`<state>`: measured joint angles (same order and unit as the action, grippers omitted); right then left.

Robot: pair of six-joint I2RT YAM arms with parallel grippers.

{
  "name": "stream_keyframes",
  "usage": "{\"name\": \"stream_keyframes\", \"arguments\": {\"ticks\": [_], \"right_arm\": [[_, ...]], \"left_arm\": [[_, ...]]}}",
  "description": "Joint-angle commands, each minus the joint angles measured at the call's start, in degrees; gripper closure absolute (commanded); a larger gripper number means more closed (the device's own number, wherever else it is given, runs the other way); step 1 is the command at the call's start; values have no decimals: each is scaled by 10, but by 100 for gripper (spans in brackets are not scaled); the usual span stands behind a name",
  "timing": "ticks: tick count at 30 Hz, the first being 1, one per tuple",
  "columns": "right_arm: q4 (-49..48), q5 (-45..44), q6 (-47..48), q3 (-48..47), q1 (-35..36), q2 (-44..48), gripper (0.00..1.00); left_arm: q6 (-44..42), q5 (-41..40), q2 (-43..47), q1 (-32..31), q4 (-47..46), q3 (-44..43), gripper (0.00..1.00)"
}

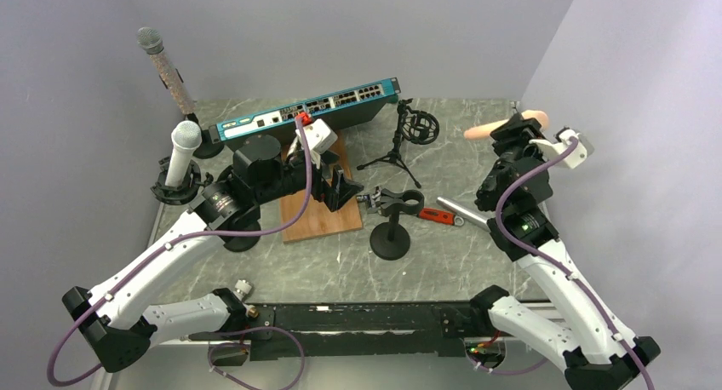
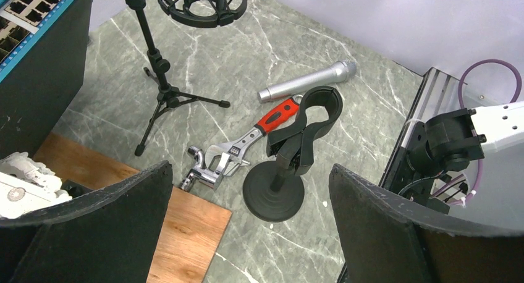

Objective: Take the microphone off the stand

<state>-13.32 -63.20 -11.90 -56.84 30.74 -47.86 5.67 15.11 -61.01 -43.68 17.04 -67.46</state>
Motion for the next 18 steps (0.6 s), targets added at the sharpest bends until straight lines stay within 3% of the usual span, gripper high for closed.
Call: {"name": "stream_keyframes", "arguments": {"ticks": [1, 4, 6, 11, 18], "right_arm": [[98, -92, -179, 25, -47, 1, 100], [286, -18, -386, 25, -131, -18, 100], [337, 72, -479, 46, -214, -30, 100], [254, 327, -568, 148, -360, -44, 100], [205, 490, -656, 234, -455, -90, 100]], "left_arm": [[10, 13, -3, 2, -13, -14, 1], [11, 13, -5, 1, -11, -16, 1], [11, 12, -6, 2, -9, -17, 1], [13, 12, -8, 1, -7, -18, 1], [14, 15, -6, 2, -6, -20, 1]]}}
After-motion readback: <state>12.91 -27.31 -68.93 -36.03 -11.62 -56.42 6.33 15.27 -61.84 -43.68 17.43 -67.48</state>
